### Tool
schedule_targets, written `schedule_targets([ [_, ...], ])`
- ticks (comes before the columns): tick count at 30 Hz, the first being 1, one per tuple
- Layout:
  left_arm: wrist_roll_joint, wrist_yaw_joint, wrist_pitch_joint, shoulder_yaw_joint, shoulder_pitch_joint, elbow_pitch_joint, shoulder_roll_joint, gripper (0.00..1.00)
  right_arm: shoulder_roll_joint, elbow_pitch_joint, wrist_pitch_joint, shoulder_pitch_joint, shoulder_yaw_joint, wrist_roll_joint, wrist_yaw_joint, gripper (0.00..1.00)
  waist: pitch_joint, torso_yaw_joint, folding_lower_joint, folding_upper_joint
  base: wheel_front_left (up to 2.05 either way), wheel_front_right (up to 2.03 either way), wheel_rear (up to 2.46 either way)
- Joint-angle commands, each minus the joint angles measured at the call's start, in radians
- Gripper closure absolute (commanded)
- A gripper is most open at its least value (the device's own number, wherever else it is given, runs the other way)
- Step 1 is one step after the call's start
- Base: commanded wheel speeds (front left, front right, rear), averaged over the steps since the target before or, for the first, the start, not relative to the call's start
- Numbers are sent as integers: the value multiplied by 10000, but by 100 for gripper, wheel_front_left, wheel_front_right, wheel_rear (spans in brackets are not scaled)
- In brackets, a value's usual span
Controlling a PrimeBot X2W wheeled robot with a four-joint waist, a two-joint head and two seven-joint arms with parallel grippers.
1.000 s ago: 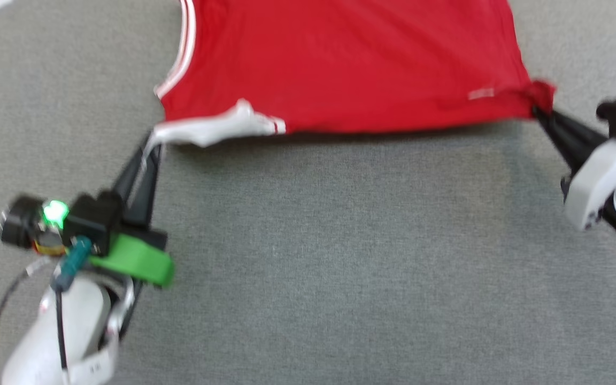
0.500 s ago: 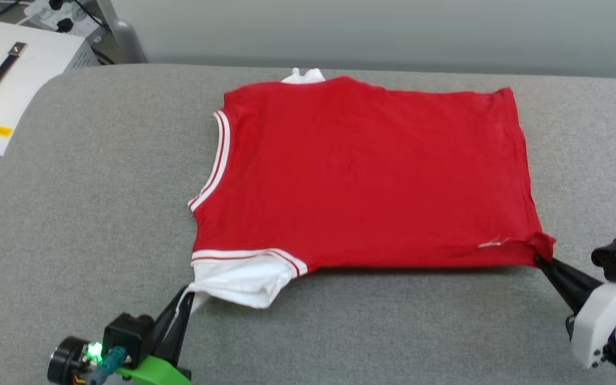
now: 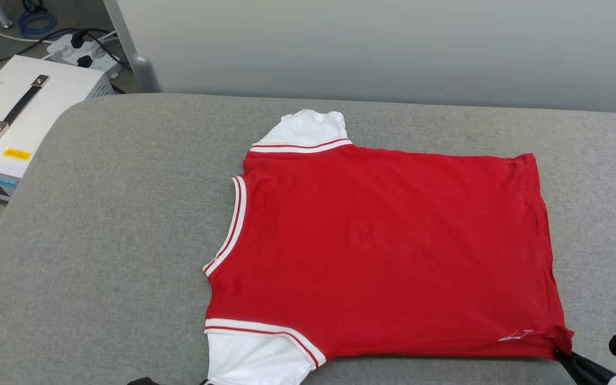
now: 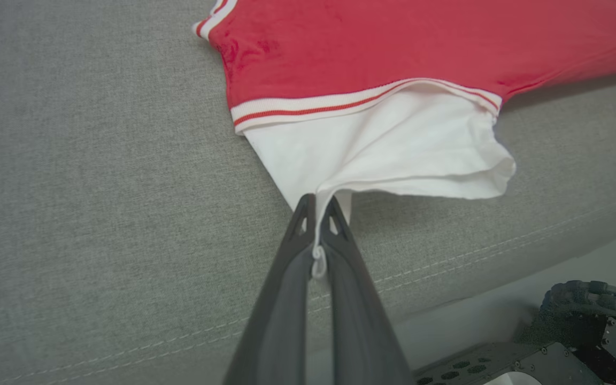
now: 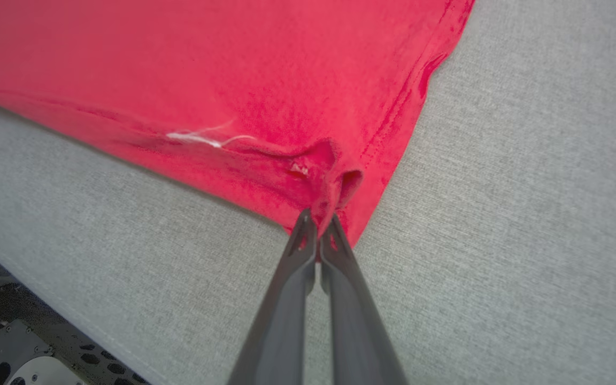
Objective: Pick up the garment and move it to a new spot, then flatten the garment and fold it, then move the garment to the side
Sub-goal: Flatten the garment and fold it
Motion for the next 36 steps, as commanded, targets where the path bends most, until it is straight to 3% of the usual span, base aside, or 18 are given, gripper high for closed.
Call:
schedule_targets([
  [1,-79,-25,21,14,63,-61,105,100,23,-113,151,228,-192,-122,-7,100,4,-1,1,-1,0,0,0],
  [11,527,-294,-568,14,-1409,197,-71,100,702,-965,681,543,-1377,-419,-7,100,111,-164,1,-1,0,0,0],
  [17,796,-681,-853,118,-2884,803,-151,100,1014,-1251,871,148,-1714,-401,-7,100,545,-375,1,-1,0,0,0],
  [30,1094,-1395,-1175,-6,-6056,2954,-180,100,1184,-791,875,-1878,-1428,-271,-7,100,2015,-858,1,-1,0,0,0],
  [36,1180,-1562,-1383,-756,-7357,4430,-410,100,1239,-125,873,-3037,-922,-325,-7,100,2778,-987,1,-1,0,0,0],
])
